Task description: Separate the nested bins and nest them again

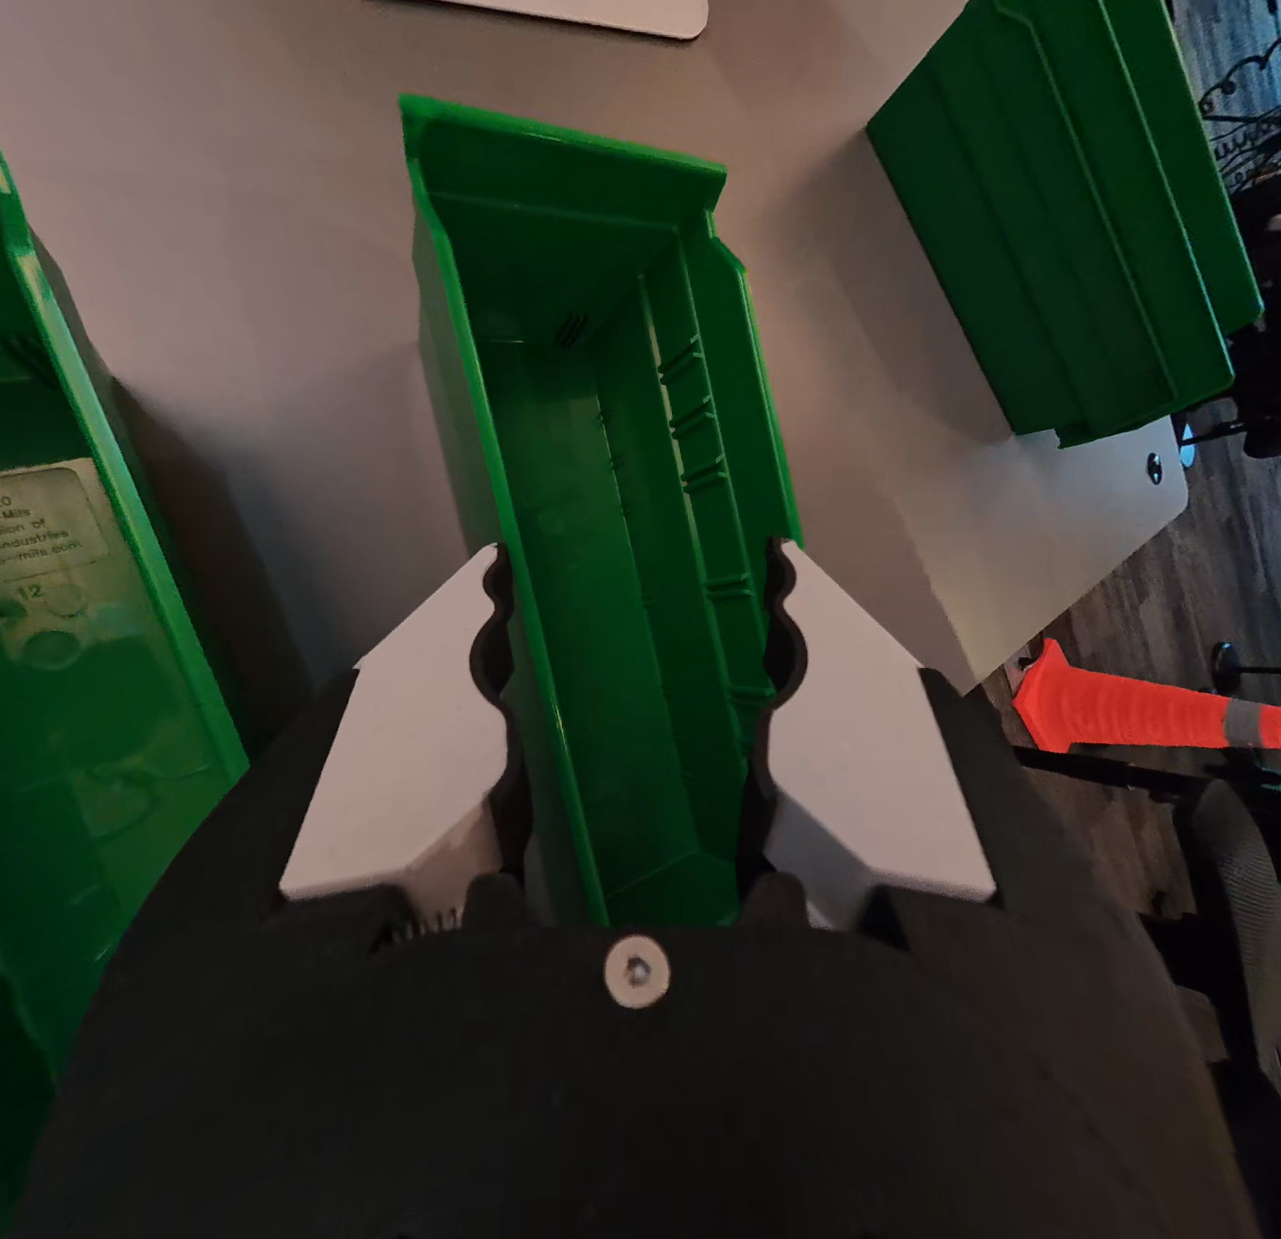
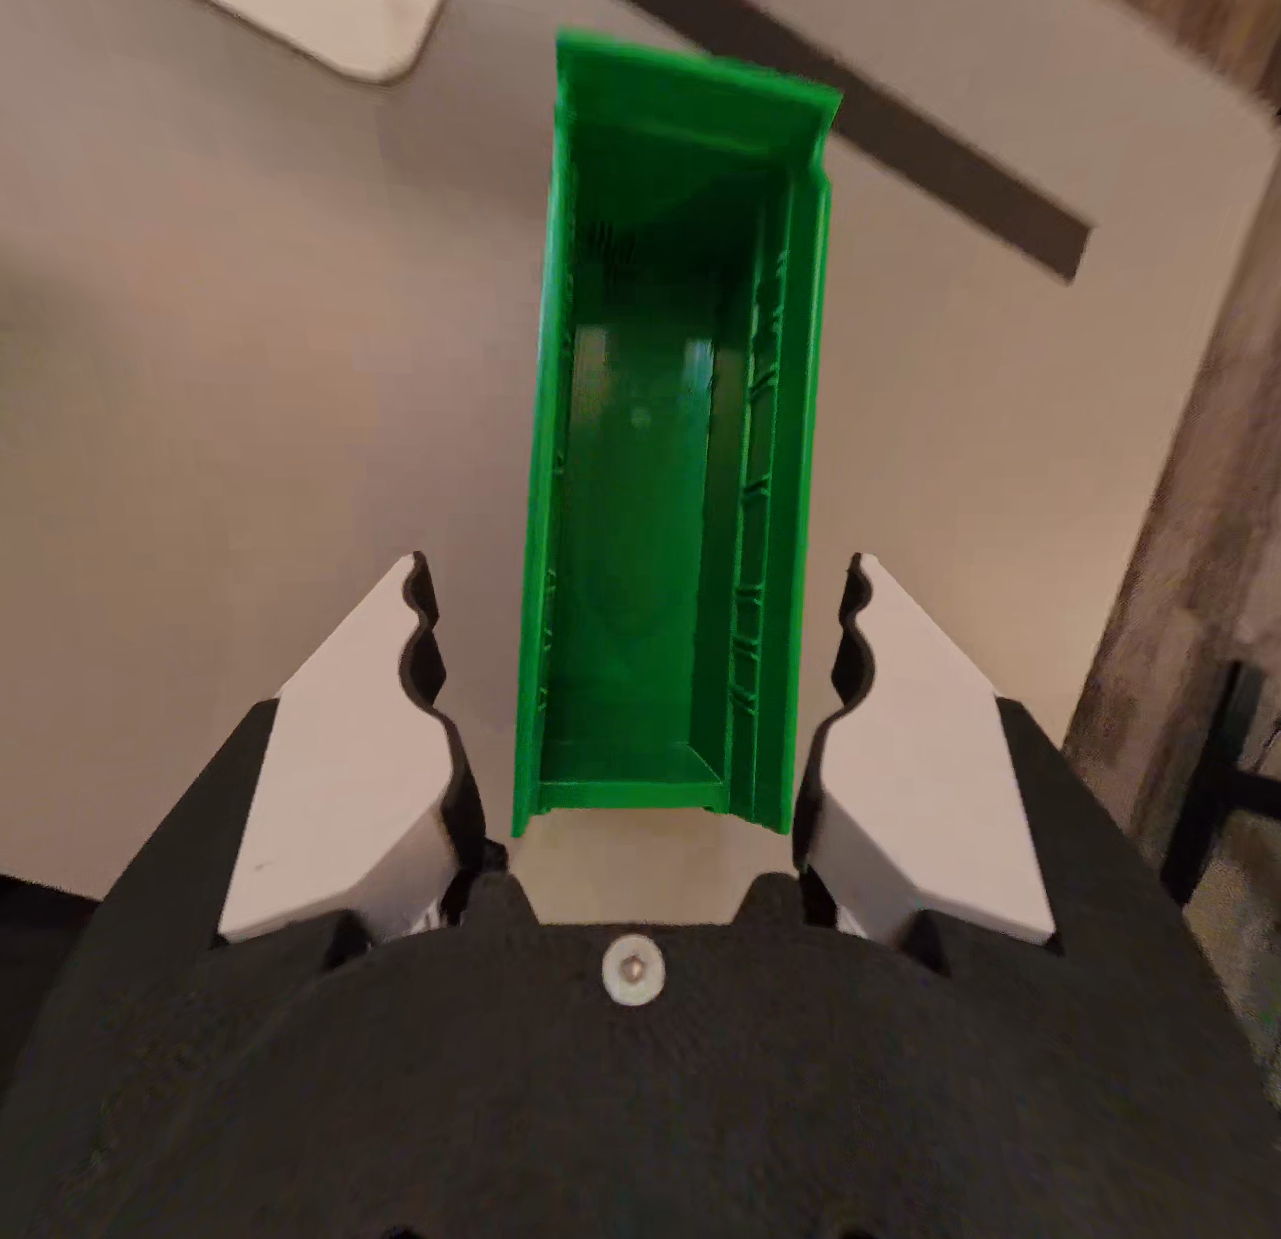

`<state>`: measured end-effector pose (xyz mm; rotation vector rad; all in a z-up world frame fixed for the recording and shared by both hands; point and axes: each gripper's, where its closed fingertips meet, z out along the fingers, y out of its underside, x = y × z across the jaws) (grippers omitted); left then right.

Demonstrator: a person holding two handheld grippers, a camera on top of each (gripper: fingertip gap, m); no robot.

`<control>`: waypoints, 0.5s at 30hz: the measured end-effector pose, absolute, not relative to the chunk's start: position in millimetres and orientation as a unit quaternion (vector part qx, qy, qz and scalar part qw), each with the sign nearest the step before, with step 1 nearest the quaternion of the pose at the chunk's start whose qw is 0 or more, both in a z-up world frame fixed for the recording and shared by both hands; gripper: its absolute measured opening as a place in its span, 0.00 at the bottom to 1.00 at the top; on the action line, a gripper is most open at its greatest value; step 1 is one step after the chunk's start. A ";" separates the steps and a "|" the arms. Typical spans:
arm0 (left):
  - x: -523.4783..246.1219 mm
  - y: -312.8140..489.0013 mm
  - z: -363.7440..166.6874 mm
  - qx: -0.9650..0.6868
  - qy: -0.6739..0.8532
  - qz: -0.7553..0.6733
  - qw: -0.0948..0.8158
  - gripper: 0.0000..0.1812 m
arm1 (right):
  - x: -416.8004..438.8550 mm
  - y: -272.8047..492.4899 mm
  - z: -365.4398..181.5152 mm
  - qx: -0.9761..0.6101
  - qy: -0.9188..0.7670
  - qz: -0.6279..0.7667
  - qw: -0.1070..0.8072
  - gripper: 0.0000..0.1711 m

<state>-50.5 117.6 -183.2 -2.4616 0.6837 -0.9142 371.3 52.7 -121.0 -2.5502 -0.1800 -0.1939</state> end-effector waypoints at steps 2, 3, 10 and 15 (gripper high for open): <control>-49.7 117.4 -180.5 -0.883 0.246 -0.336 0.215 0.40 | 375.0 56.9 -140.9 -0.964 -0.070 -0.053 0.250 0.68; -49.4 117.0 -179.5 -0.883 0.247 -0.337 0.215 0.40 | 378.1 59.7 -148.6 -0.967 -0.069 -0.055 0.239 0.68; -51.9 115.9 -177.9 -0.883 0.253 -0.334 0.212 0.40 | 383.2 67.2 -171.9 -0.973 -0.074 -0.048 0.213 0.38; -56.0 107.5 -193.2 -0.893 0.278 -0.304 0.181 0.43 | 386.1 73.7 -157.4 -0.963 -0.086 -0.076 0.242 0.54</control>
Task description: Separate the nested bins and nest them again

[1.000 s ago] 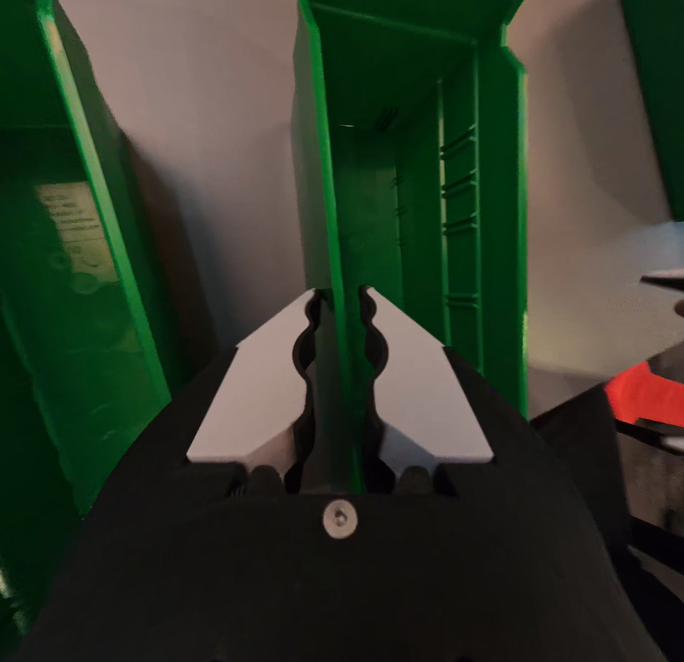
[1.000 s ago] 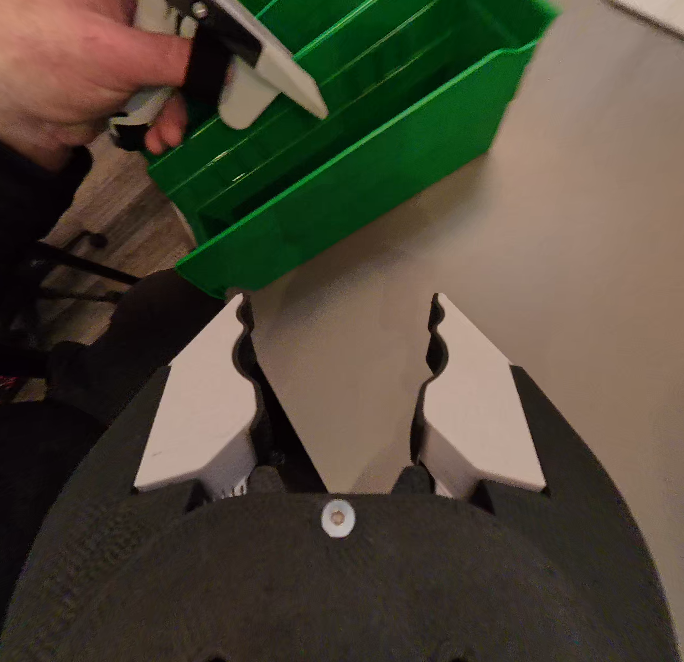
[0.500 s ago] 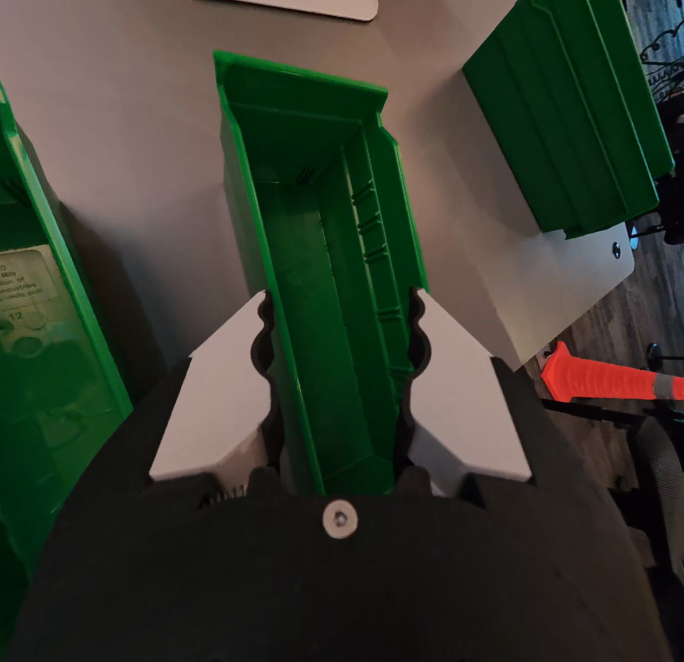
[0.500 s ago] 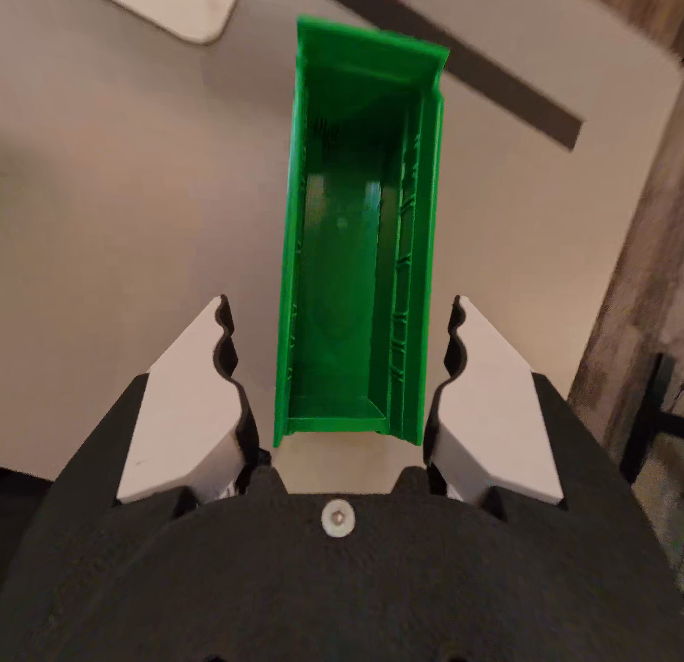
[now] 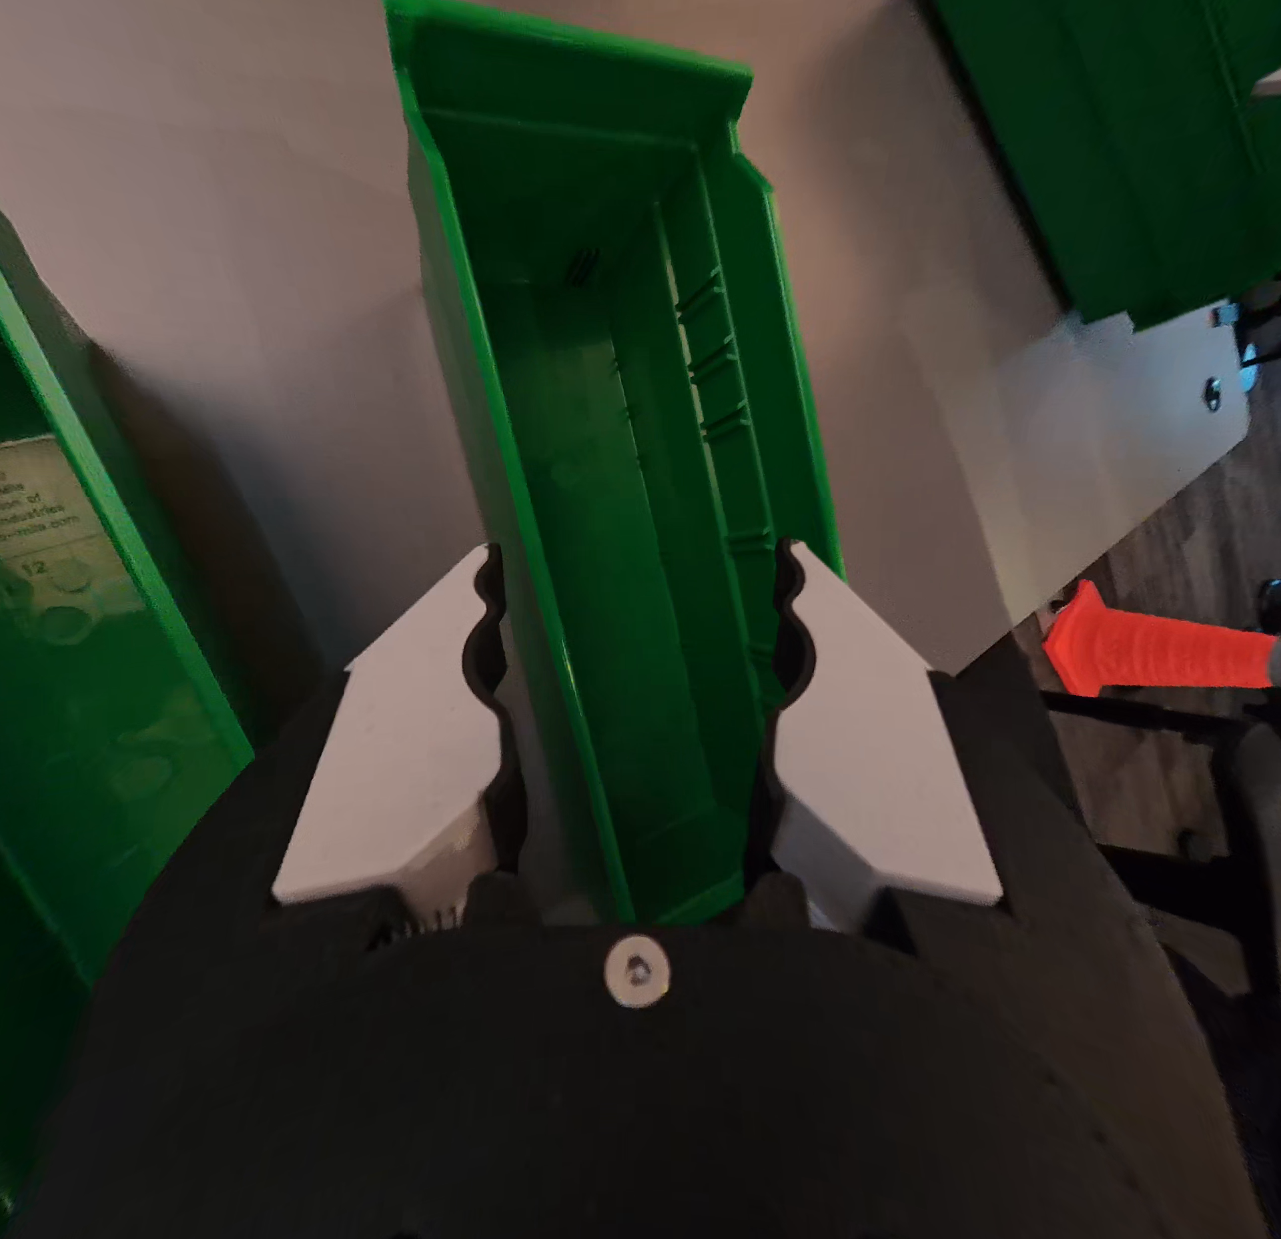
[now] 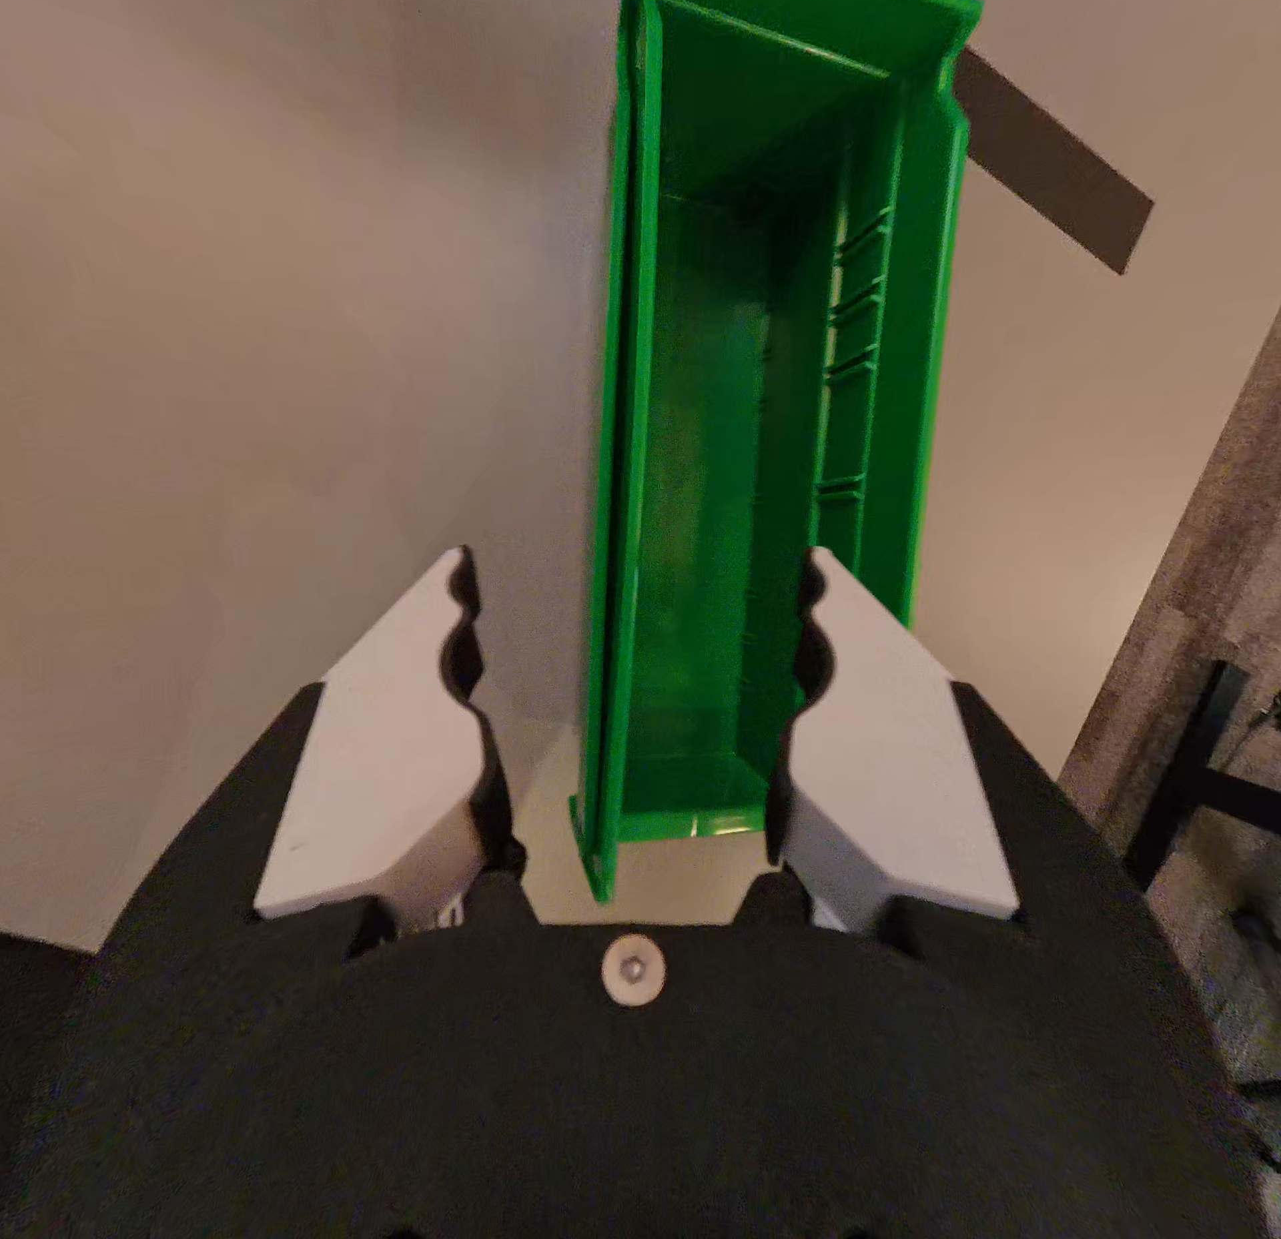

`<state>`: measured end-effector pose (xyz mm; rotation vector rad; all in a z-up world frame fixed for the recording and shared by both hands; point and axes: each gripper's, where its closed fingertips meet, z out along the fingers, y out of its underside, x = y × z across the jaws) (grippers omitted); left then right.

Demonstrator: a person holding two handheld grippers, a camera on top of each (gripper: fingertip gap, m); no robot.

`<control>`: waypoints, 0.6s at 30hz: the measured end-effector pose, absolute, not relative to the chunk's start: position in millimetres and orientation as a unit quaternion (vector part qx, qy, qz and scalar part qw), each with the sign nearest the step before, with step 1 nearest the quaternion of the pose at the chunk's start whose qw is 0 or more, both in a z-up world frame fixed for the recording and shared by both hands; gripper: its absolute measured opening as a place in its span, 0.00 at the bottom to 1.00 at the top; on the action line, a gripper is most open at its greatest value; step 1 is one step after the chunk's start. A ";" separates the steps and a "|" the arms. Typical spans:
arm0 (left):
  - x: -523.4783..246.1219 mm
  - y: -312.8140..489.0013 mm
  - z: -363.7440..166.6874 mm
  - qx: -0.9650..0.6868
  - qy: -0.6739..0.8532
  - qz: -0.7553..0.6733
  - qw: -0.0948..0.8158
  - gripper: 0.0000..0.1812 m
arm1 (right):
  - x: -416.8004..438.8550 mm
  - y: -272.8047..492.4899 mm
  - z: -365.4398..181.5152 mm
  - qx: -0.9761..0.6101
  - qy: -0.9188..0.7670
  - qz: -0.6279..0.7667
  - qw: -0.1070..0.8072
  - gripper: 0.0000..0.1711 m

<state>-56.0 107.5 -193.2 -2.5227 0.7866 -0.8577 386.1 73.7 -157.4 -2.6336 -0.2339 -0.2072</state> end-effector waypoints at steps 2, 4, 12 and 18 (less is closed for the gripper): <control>-52.6 105.1 -193.0 -0.890 0.284 -0.308 0.178 0.43 | 384.5 73.6 -152.5 -0.963 -0.094 -0.071 0.241 0.57; -51.0 103.9 -192.9 -0.890 0.287 -0.308 0.177 0.43 | 395.5 75.4 -150.5 -0.963 -0.089 -0.087 0.237 0.61; -54.1 104.0 -192.8 -0.890 0.286 -0.308 0.175 0.43 | 425.5 83.8 -180.4 -0.973 -0.084 -0.084 0.198 0.65; -55.7 100.8 -207.5 -0.896 0.284 -0.307 0.148 0.43 | 433.0 87.8 -175.0 -0.971 -0.087 -0.082 0.208 0.71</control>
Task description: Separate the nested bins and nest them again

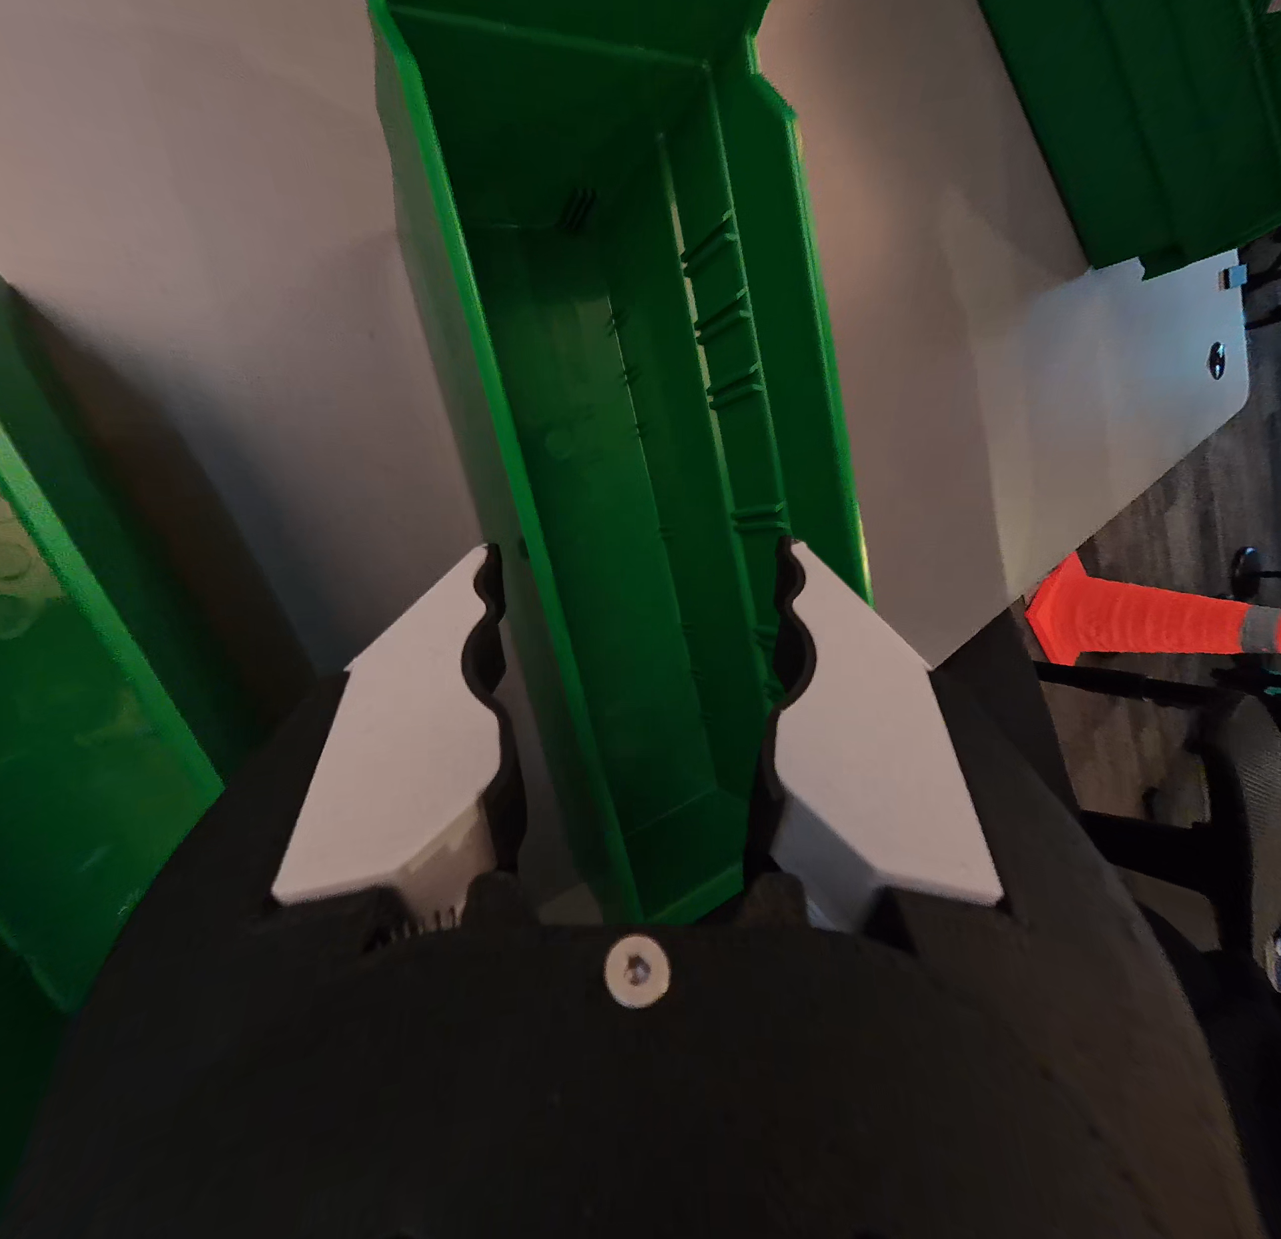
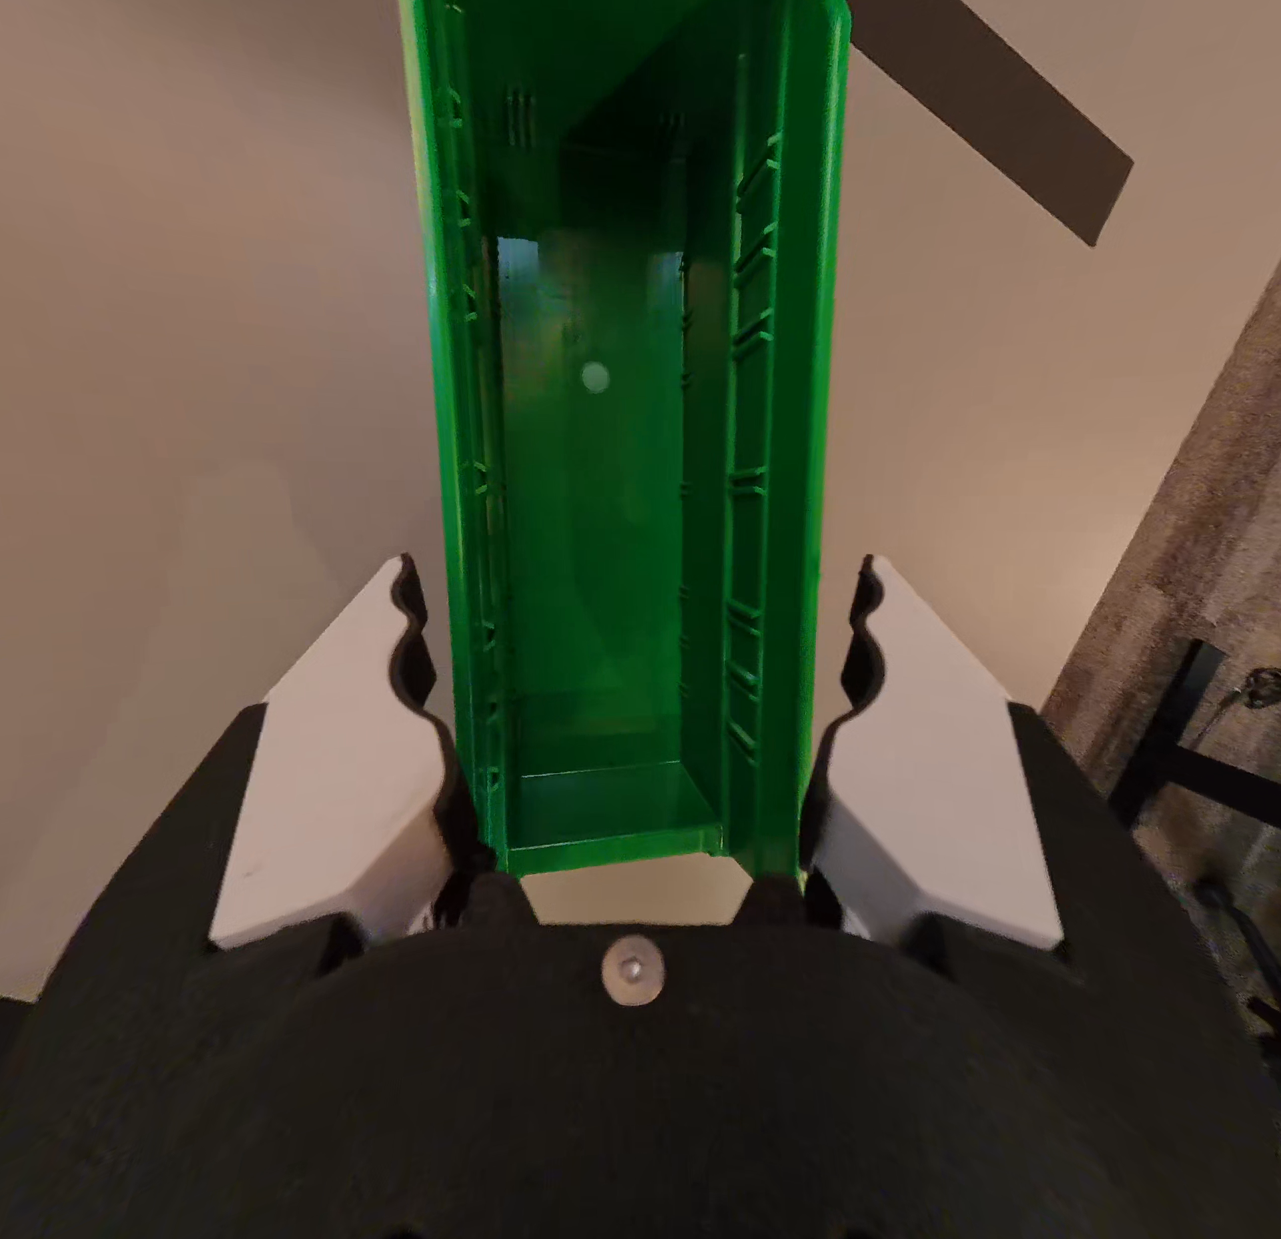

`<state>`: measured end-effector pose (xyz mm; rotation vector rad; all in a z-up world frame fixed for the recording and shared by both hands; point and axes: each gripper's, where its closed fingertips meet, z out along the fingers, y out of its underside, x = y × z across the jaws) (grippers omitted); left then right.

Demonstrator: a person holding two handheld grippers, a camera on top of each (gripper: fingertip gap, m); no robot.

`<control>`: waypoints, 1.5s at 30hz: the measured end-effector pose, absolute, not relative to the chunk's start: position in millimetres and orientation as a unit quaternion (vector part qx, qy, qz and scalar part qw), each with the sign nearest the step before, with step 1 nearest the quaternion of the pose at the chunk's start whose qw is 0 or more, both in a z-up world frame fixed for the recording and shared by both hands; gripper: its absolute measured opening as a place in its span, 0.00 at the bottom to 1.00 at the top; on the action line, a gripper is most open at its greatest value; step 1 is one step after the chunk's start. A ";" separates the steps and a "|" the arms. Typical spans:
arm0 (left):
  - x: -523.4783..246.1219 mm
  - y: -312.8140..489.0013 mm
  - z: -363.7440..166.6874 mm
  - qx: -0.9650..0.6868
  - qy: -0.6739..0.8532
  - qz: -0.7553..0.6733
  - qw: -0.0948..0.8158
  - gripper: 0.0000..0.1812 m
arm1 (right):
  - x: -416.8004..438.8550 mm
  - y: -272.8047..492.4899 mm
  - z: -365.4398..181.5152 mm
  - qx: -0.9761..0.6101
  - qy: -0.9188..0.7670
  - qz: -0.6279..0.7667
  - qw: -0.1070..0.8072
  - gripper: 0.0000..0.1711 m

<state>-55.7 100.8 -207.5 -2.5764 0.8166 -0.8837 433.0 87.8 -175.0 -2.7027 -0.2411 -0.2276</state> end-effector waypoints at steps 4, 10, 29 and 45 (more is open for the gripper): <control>-52.3 97.8 -212.8 -0.896 0.287 -0.308 0.139 0.43 | 433.3 87.4 -179.9 -0.974 -0.088 -0.055 0.204 0.62; -52.6 99.0 -211.2 -0.895 0.285 -0.313 0.141 0.43 | 432.6 84.4 -176.8 -0.970 -0.105 -0.062 0.209 0.54; -49.8 100.2 -202.5 -0.892 0.295 -0.302 0.160 0.45 | 402.2 46.9 -135.9 -0.956 -0.130 -0.062 0.257 0.52; -50.6 102.1 -195.9 -0.888 0.291 -0.313 0.166 0.45 | 368.2 40.0 -31.9 -0.918 -0.116 -0.085 0.368 0.51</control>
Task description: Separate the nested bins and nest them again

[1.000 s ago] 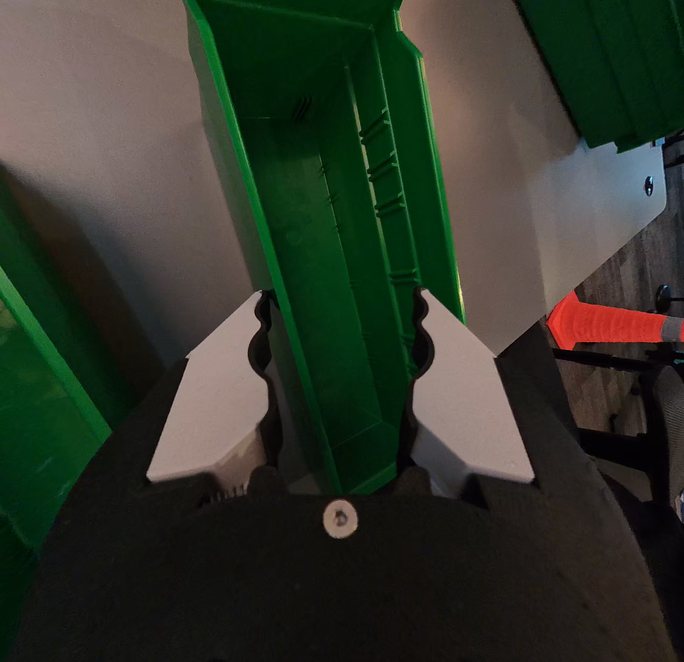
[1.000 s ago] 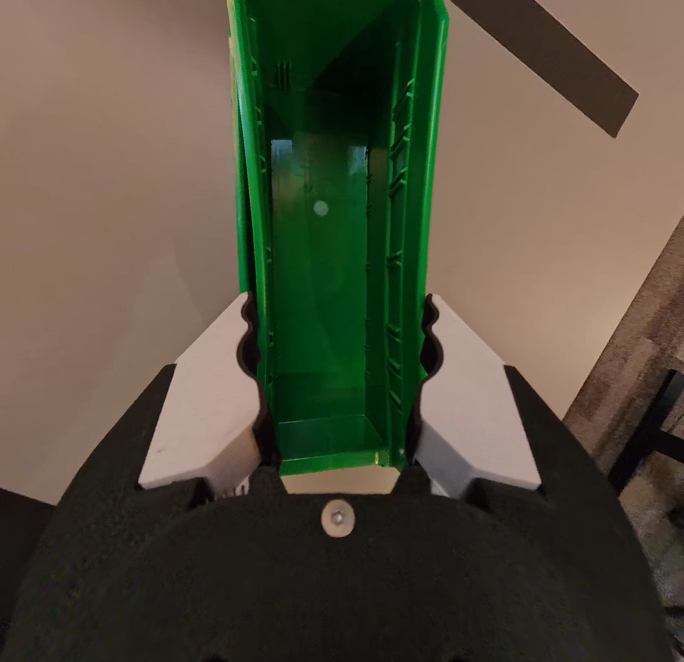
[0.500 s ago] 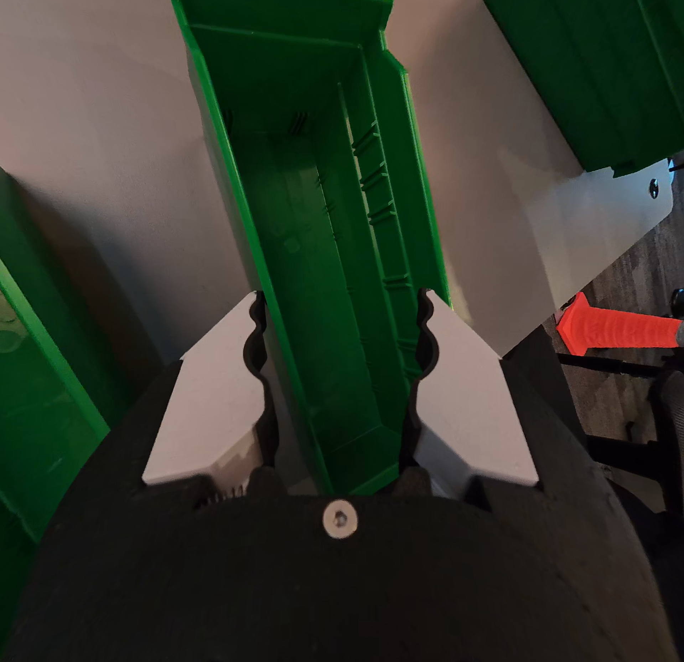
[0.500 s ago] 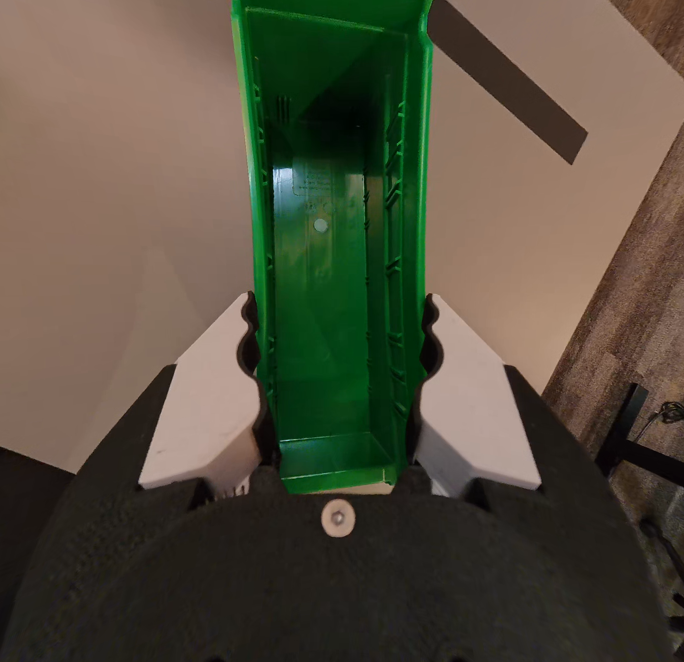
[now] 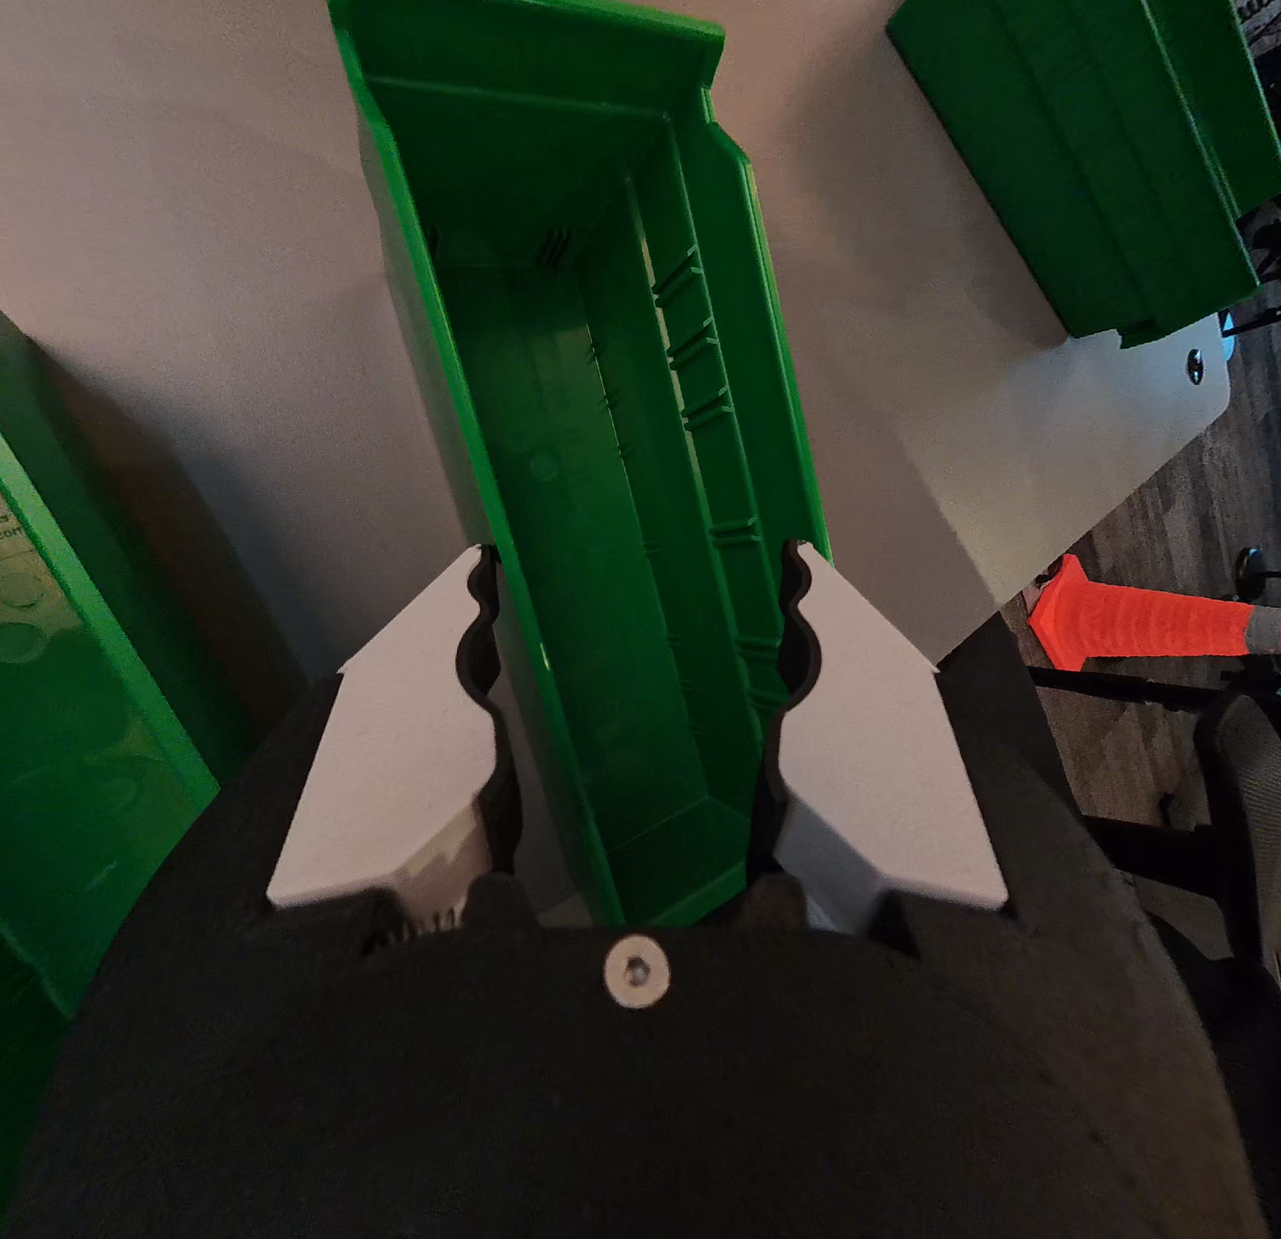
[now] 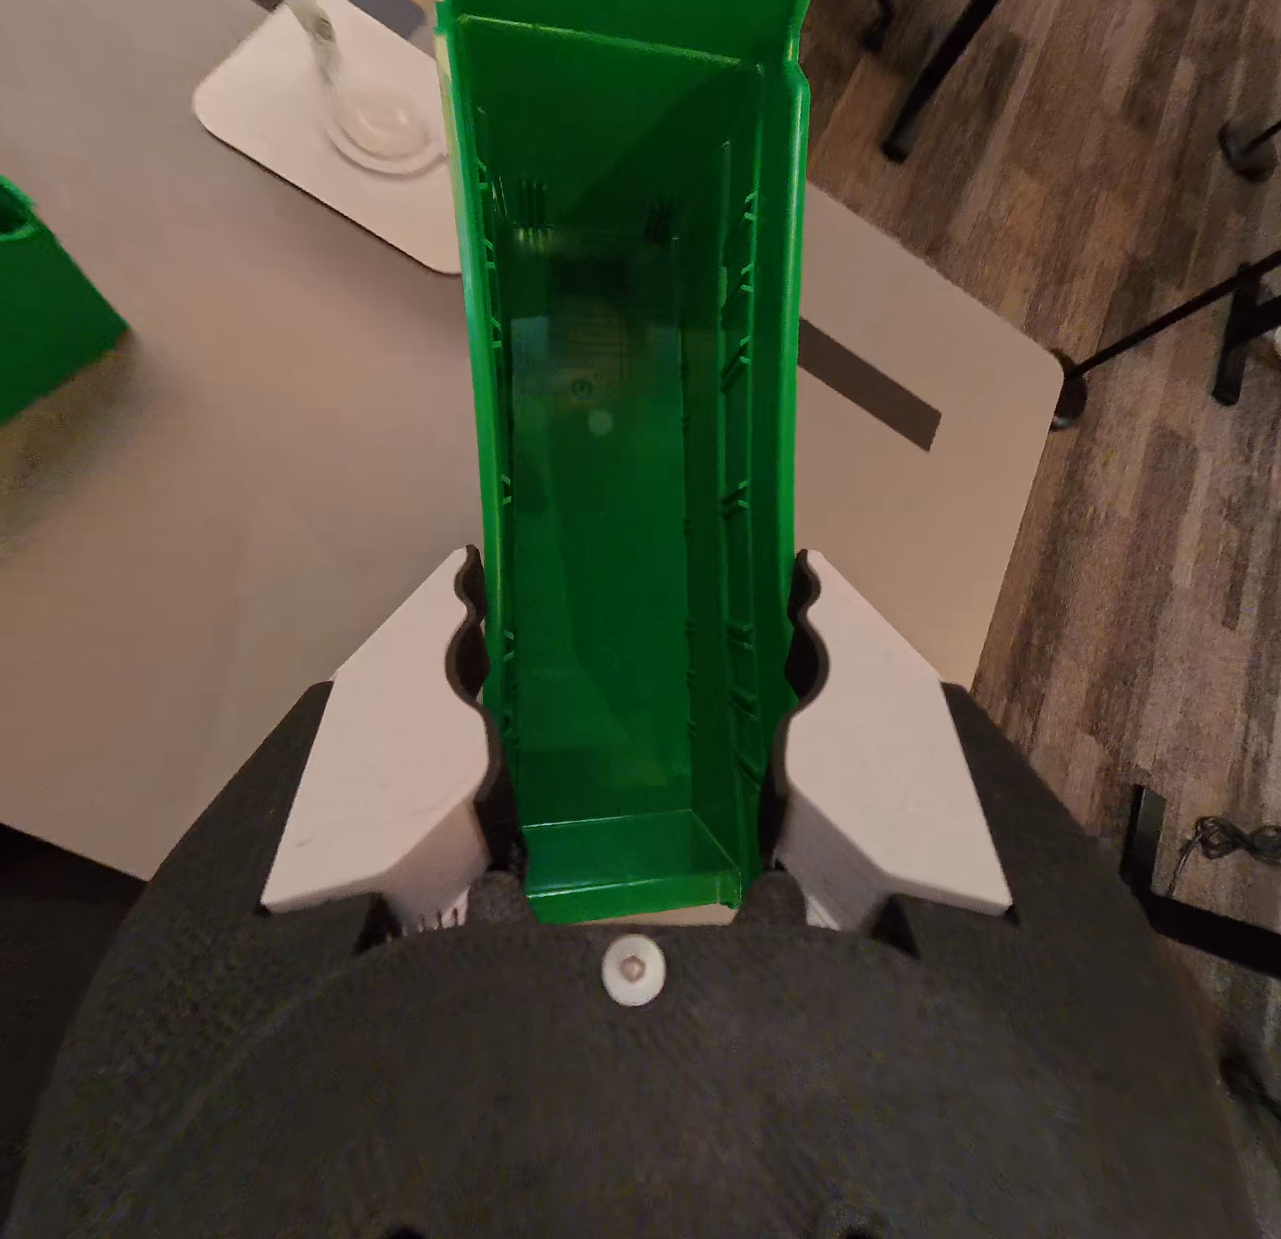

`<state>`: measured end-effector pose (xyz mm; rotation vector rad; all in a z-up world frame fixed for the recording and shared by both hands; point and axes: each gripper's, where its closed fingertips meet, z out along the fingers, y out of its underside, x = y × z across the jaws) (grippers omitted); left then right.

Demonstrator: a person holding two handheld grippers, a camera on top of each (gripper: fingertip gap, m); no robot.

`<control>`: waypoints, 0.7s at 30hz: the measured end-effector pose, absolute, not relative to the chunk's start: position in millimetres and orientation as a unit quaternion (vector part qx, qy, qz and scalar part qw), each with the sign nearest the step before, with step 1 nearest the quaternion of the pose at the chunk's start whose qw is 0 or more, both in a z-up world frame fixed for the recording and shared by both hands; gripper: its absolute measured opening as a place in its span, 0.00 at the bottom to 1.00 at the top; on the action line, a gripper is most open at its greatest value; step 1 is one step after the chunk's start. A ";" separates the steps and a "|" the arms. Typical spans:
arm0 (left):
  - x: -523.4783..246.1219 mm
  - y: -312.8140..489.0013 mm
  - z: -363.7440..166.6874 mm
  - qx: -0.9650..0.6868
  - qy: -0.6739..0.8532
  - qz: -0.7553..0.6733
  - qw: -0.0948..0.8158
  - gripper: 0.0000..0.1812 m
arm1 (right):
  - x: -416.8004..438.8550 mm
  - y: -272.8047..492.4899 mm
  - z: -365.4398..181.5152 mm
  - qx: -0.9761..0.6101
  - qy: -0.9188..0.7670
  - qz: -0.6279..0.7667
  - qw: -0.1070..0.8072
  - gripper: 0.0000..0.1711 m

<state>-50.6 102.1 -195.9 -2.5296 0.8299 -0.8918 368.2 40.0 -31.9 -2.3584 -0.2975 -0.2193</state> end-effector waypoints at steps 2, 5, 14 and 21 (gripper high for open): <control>-50.7 102.1 -194.8 -0.888 0.291 -0.315 0.167 0.45 | 348.7 36.6 -20.1 -0.914 -0.127 -0.073 0.378 0.51; -50.9 102.1 -193.4 -0.887 0.290 -0.318 0.167 0.44 | 311.0 30.4 -22.8 -0.914 -0.155 -0.045 0.372 0.51; -51.5 92.0 -194.9 -0.888 0.300 -0.318 0.144 0.49 | 220.2 18.2 -121.1 -0.926 -0.226 -0.025 0.300 0.51; -53.2 91.9 -189.6 -0.884 0.303 -0.325 0.146 0.48 | 200.3 14.6 -188.3 -0.942 -0.224 -0.015 0.250 0.58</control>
